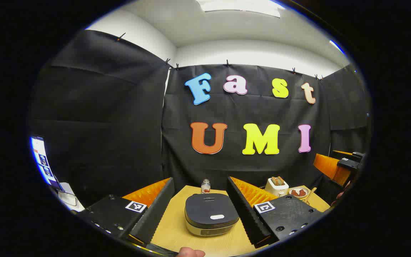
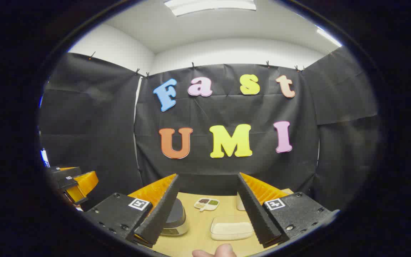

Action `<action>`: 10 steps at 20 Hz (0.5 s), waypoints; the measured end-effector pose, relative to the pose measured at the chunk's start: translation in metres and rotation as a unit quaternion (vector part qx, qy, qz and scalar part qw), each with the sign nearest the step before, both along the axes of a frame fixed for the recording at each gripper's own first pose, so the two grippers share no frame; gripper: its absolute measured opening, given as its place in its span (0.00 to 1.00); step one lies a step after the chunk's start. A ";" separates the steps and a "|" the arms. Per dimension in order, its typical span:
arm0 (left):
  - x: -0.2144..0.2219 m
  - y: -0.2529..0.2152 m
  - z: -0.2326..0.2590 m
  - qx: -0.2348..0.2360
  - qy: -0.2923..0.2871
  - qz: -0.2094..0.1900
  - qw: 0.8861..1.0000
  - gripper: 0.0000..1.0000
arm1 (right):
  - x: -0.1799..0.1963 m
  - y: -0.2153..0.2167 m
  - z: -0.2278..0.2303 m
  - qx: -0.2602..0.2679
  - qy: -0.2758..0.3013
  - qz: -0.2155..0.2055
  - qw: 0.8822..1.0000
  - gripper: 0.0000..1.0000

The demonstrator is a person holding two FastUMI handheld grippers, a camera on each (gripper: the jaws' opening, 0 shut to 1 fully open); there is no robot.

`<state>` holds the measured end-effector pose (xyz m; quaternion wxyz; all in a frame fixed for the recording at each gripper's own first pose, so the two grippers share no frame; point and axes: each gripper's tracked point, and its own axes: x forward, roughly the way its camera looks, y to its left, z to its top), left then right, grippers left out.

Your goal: Close the left gripper, press the button to open the rice cooker; take a wooden spoon from the chopstick holder with the right hand, scoop a spoonful of rice and pour it into the rice cooker, then put the wooden spoon back into the chopstick holder.

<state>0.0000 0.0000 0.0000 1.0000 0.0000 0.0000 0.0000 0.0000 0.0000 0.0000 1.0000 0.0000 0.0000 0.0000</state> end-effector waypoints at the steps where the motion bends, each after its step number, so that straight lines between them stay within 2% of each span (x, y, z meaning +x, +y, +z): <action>1: -0.001 0.000 -0.001 0.002 0.000 0.001 1.000 0.94 | 0.000 -0.002 0.002 -0.001 -0.003 -0.002 1.000 1.00; 10: -0.001 -0.008 -0.003 0.007 0.000 -0.006 1.000 0.94 | -0.005 -0.013 -0.005 -0.010 0.003 -0.013 1.000 1.00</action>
